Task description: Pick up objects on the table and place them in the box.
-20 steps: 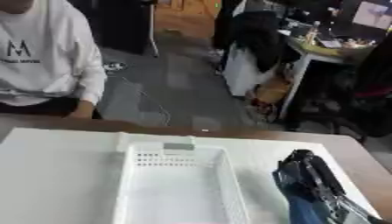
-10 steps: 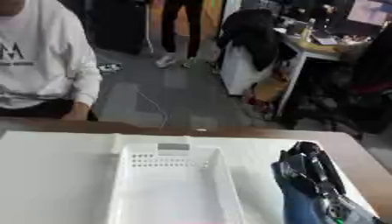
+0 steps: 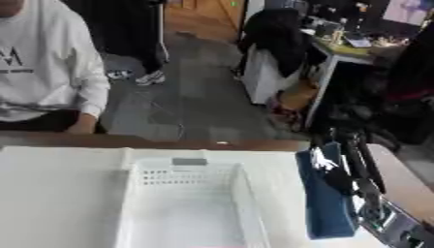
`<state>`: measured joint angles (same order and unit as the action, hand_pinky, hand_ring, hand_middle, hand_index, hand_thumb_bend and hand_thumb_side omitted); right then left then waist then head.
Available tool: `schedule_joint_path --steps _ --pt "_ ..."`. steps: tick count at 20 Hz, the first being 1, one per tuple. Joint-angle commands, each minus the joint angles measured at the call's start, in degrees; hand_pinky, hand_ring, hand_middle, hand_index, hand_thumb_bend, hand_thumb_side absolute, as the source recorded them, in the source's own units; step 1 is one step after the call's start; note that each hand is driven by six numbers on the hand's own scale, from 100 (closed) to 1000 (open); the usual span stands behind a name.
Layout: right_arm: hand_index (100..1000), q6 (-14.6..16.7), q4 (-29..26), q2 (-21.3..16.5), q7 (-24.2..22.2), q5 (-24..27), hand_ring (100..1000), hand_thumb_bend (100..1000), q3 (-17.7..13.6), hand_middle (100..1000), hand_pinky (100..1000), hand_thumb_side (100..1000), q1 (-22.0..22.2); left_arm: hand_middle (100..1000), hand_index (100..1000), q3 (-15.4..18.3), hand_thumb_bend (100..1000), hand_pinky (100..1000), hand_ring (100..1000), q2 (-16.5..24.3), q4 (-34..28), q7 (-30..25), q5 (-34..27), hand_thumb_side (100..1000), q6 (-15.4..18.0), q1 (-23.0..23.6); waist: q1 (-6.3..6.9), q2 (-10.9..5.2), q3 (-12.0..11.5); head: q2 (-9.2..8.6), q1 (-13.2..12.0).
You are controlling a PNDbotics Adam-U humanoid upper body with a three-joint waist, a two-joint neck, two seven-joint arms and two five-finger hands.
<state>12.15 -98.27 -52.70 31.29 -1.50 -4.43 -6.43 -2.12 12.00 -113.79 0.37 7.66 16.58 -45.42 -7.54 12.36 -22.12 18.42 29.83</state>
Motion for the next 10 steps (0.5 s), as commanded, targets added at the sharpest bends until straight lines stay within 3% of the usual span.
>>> schedule_joint_path --steps 1,10 --pt "148 -0.5 -2.3 -3.4 -0.3 1.4 100 100 -0.7 100 100 455 -0.6 781 851 0.1 756 821 690 0.6 -0.8 -0.3 -0.2 1000 0.2 -1.1 0.11 -0.83 -0.1 -0.11 0.8" --pt "144 -1.2 -6.1 -4.7 -4.3 7.4 100 100 1.8 100 100 437 -2.9 780 851 -0.3 758 822 687 -0.2 -0.8 -1.1 -0.4 1000 -0.1 -2.3 -0.57 -0.36 -1.5 -0.82 1.0"
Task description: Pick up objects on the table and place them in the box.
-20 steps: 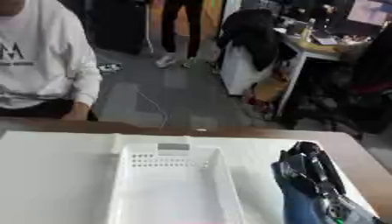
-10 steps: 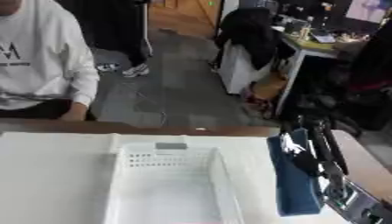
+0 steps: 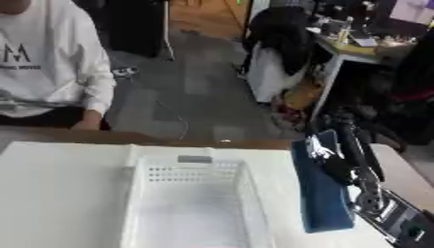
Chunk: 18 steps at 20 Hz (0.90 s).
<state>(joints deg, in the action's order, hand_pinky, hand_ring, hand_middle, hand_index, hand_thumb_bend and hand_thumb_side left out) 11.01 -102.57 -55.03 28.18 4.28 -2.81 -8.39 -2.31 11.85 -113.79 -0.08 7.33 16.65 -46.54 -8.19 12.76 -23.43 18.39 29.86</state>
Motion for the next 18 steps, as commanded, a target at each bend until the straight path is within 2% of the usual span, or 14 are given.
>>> schedule_joint_path --steps 1,6,13,14,16,18 --pt "143 -0.1 -2.3 -2.4 -1.9 2.5 100 100 0.5 100 100 447 -1.1 780 851 -0.1 758 822 686 -0.2 -0.8 -1.0 0.2 1000 -0.6 -1.3 -0.06 -0.74 -0.4 -0.90 1.0" --pt "144 -0.9 -4.3 -2.3 -5.7 8.6 100 100 1.9 100 100 441 -1.9 780 852 0.1 760 820 680 -0.9 -0.8 -3.0 2.2 1000 -2.4 -2.4 -1.04 -0.64 -1.5 -1.54 0.6" --pt "145 -0.9 -5.6 -2.2 -8.3 13.5 100 100 2.6 100 100 421 -3.5 782 851 0.0 755 818 673 -2.2 -0.8 -6.3 4.9 1000 -5.7 -4.3 -2.76 -0.47 -3.5 -2.38 0.3" --pt "145 -0.8 -5.8 -2.1 -8.7 13.9 100 100 2.7 100 100 439 -3.7 780 850 0.1 744 808 667 -2.4 -0.8 -6.5 5.3 1000 -6.2 -4.6 -2.97 -0.45 -3.8 -2.45 0.3" --pt "146 -0.4 -6.3 -1.9 -9.2 15.0 100 100 2.9 100 100 437 -4.0 767 835 0.6 730 784 649 -3.0 -0.8 -5.5 5.3 1000 -7.5 -5.2 -3.46 -0.38 -4.3 -2.64 0.2" --pt "146 -0.5 -6.9 -1.7 -10.1 16.2 100 100 3.3 100 100 437 -4.3 770 835 1.5 721 787 655 -3.5 -0.8 -1.7 4.2 1000 -8.6 -5.8 -4.04 -0.38 -5.0 -2.92 0.1"
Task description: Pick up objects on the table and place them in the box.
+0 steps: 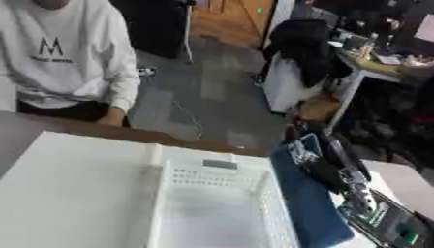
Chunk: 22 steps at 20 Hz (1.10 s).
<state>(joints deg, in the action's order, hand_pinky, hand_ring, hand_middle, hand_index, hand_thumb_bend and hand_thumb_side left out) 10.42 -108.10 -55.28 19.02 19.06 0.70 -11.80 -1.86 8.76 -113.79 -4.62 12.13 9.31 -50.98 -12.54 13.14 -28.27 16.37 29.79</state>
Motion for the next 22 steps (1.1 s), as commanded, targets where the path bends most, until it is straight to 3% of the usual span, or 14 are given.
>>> schedule_joint_path --steps 1,5,12,14,15,16,17,18,19,20,22 --pt "146 0.1 -1.8 -1.4 -1.3 2.0 100 100 -0.1 100 100 437 -1.1 772 837 1.2 718 788 657 -0.5 -0.8 4.5 -1.1 1000 -1.6 -1.7 0.05 -0.77 -0.4 -1.04 0.1" --pt "146 0.4 -3.1 -1.3 -2.6 3.9 100 100 0.6 100 100 437 -1.8 775 839 0.9 713 791 660 -1.2 -0.8 7.9 -1.8 1000 -2.5 -2.6 -0.38 -0.89 -1.2 -1.30 -0.3" --pt "166 2.8 -3.8 -0.9 -3.4 6.2 100 100 1.4 100 100 432 -2.5 775 838 0.8 712 793 659 -2.1 -0.8 8.9 -1.3 1000 -3.4 -3.1 -0.41 -0.90 -1.7 -1.49 -0.7" --pt "242 4.0 -3.6 -0.9 -2.7 5.8 100 100 1.2 152 100 371 -2.5 775 839 0.8 713 793 660 -2.0 -0.8 8.8 -1.1 1000 -3.5 -3.0 -0.41 -0.89 -1.7 -1.52 -0.7" --pt "404 4.9 -3.6 -1.0 -2.4 5.1 274 100 1.0 283 100 382 -2.4 775 839 0.8 713 793 660 -2.0 -0.8 8.8 -1.1 1000 -3.4 -3.0 -0.41 -0.86 -1.6 -1.51 -0.7" --pt "587 5.8 -3.6 -1.0 -2.3 4.3 463 100 1.0 456 100 496 -2.3 775 839 0.8 713 793 660 -1.9 -0.8 8.8 -1.1 1000 -3.4 -3.0 -0.41 -0.84 -1.6 -1.51 -0.7" --pt "743 6.8 -3.7 -1.1 -3.0 2.9 610 100 1.0 599 351 643 -2.3 775 839 0.8 713 793 659 -1.8 -0.8 8.7 -1.1 1000 -3.4 -3.0 -0.41 -0.83 -1.6 -1.53 -0.7" --pt "845 7.7 -3.6 -1.1 -3.7 1.5 743 100 1.0 715 623 746 -2.1 775 839 0.7 713 793 659 -1.8 -0.8 8.7 -1.1 1000 -3.4 -3.0 -0.41 -0.81 -1.6 -1.55 -0.7" --pt "888 8.7 -3.4 -1.1 -4.7 -0.3 791 100 0.9 762 731 784 -2.1 775 839 0.7 714 793 659 -1.7 -0.8 8.6 -1.0 1000 -3.4 -3.0 -0.41 -0.82 -1.5 -1.60 -0.7" --pt "951 9.8 -3.0 -0.9 -5.5 -2.1 865 100 0.9 831 903 844 -2.0 775 839 0.7 713 793 660 -1.7 -0.8 8.6 -1.0 1000 -3.4 -3.0 -0.41 -0.81 -1.5 -1.62 -0.7" --pt "990 11.7 -1.9 -0.6 -6.5 -5.1 921 100 0.7 889 976 868 -1.9 774 839 0.8 714 793 659 -1.6 -0.8 8.6 -1.0 1000 -3.3 -3.0 -0.41 -0.77 -1.5 -1.46 -0.6"
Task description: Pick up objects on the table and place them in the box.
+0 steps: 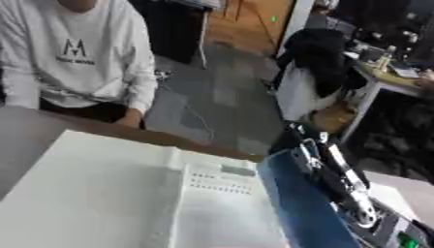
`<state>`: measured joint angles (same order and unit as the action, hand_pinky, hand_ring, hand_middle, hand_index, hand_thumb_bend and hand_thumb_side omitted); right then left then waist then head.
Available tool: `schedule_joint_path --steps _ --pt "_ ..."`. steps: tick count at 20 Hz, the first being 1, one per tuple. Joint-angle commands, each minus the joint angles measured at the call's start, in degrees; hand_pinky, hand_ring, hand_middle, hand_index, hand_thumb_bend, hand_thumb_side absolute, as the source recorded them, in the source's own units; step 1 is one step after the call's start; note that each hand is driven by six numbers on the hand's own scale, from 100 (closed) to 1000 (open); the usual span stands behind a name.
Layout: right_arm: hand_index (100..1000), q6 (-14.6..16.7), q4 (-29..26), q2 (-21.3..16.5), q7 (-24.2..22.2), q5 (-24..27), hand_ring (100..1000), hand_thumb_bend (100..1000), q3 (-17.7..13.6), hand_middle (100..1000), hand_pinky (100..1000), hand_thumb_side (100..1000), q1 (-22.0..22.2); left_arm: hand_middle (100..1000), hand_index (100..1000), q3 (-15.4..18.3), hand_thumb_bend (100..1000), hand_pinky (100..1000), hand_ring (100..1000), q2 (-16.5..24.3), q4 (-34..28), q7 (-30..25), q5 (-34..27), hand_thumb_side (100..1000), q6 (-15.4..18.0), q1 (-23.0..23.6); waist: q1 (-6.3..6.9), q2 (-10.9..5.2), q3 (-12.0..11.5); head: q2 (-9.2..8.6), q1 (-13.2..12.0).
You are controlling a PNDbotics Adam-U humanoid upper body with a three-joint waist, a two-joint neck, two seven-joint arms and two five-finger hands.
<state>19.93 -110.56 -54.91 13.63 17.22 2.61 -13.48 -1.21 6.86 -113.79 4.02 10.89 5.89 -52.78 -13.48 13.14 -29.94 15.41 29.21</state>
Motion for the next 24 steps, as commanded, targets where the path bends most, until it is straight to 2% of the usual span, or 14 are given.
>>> schedule_joint_path --steps 1,4,8,14,15,16,17,18,19,23,24 --pt "1000 2.9 1.2 -0.8 -1.2 -4.4 934 100 -1.2 901 991 875 -0.1 774 839 0.1 714 794 659 0.2 -0.8 0.0 0.2 1000 0.0 -1.2 0.54 -0.75 0.2 -0.37 -0.1" --pt "1000 4.4 2.5 -0.6 -1.1 -6.4 946 100 -1.1 916 1000 882 0.0 774 839 0.2 714 794 659 0.2 -0.8 0.0 0.2 1000 0.0 -1.2 0.54 -0.69 0.2 -0.25 -0.1" --pt "1000 4.9 3.4 -0.3 -1.0 -7.9 945 100 -0.8 918 997 898 0.2 774 839 0.2 716 794 658 0.3 -0.8 0.0 0.3 1000 -0.1 -1.2 0.54 -0.64 0.3 -0.16 -0.2" --pt "1000 5.0 3.6 0.2 -0.3 -8.4 930 100 -1.3 905 956 901 1.2 773 839 0.2 721 793 656 1.2 -0.8 -0.3 0.8 1000 -0.1 -0.8 0.54 -0.56 1.1 -0.51 0.1" --pt "996 4.9 3.7 0.3 0.1 -8.3 904 100 -1.6 892 905 888 1.5 773 839 0.2 723 792 655 1.5 -0.8 -0.3 0.9 1000 0.0 -0.7 0.54 -0.52 1.3 -0.81 0.5" --pt "996 4.8 3.6 0.4 0.5 -8.0 904 100 -1.9 892 905 888 1.9 773 839 0.2 723 792 655 1.8 -0.8 -0.4 1.1 1000 0.0 -0.6 0.54 -0.46 1.6 -1.22 1.0" --pt "981 4.8 3.5 0.5 0.9 -7.5 856 100 -2.1 863 868 883 2.4 774 839 0.1 726 793 656 2.3 -0.8 -0.4 1.2 1000 0.2 -0.5 0.54 -0.35 1.9 -2.42 2.0" --pt "981 4.7 3.1 0.5 1.0 -6.7 856 100 -2.3 863 868 883 3.0 774 839 0.0 726 793 656 2.9 -0.8 -0.5 1.4 1000 0.5 -0.2 0.63 -0.25 2.4 -3.93 3.1" --pt "965 4.7 2.6 0.5 1.1 -6.1 824 101 -2.7 844 825 877 3.5 773 840 -0.1 733 792 654 3.3 -0.8 -0.6 1.6 1000 0.7 0.1 0.79 -0.19 2.9 -5.17 4.1" --pt "949 5.7 -1.8 1.3 1.7 -5.3 814 100 -5.2 831 808 878 9.5 775 842 0.2 743 793 654 5.7 -0.8 -0.9 2.9 1000 1.2 2.2 2.24 -0.25 5.9 -10.46 7.5" --pt "947 6.7 -2.9 2.0 1.9 -5.8 814 100 -6.1 832 809 594 11.7 777 842 0.4 688 793 655 6.4 -0.8 -0.9 3.3 1000 1.4 2.9 2.77 -0.41 6.9 -11.74 7.6"
